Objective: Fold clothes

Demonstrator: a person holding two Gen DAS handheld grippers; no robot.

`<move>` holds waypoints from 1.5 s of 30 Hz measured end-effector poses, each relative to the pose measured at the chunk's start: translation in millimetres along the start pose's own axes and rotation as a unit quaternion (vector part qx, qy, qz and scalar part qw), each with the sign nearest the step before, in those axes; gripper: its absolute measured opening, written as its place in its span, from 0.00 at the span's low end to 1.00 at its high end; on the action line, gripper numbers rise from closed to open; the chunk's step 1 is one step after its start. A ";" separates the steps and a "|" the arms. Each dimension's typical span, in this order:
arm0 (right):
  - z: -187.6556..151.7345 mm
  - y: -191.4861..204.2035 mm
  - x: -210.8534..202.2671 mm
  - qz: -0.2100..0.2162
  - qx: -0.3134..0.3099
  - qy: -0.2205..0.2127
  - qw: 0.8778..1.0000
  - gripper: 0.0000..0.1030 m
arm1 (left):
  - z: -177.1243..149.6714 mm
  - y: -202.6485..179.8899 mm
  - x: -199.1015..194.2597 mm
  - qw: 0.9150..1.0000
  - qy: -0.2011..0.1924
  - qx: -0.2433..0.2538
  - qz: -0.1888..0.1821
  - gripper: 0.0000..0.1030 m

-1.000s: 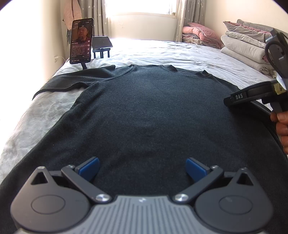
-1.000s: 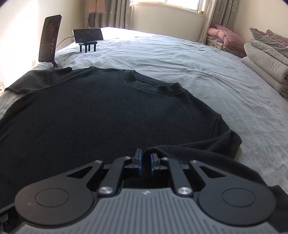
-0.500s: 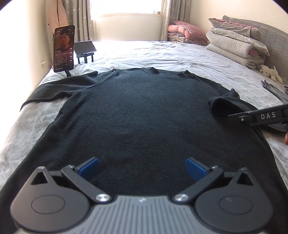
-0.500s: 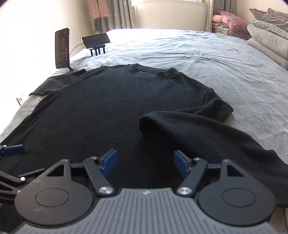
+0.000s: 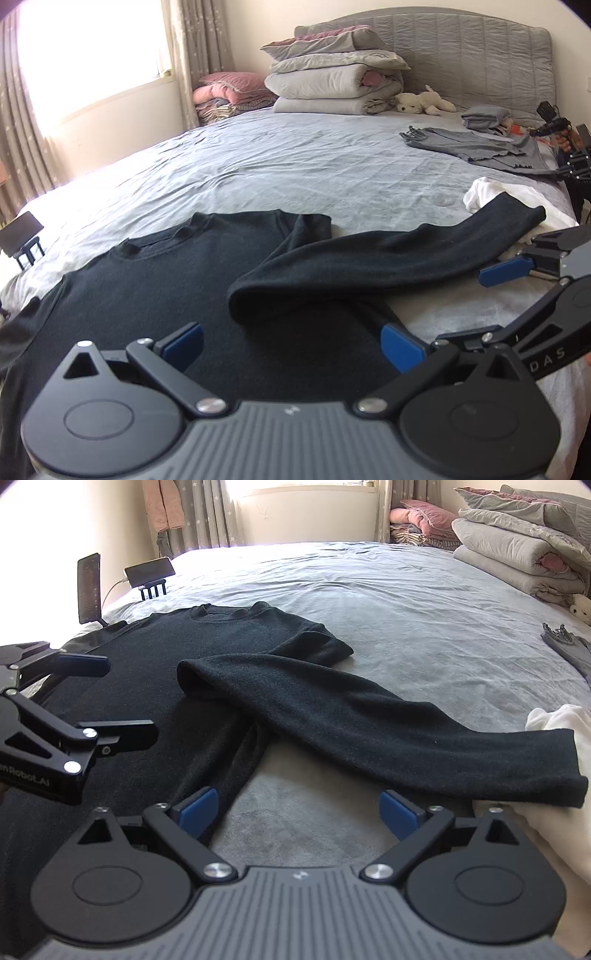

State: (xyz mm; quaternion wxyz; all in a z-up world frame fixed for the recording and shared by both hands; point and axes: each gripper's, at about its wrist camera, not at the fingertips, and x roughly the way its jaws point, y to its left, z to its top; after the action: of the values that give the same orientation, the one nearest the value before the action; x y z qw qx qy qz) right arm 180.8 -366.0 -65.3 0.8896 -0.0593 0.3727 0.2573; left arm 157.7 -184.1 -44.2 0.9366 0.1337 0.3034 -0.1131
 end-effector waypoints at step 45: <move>-19.1 -14.1 -2.3 -0.012 -0.059 0.042 0.997 1.00 | 6.0 109.3 21.4 0.936 -0.117 -0.329 0.036 0.04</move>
State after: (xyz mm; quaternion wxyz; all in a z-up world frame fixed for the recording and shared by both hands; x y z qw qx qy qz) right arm 174.4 -384.7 -78.6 0.8712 -0.1266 0.3931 0.2654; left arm 209.8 -86.2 -32.4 0.9605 -0.1859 0.2067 0.0119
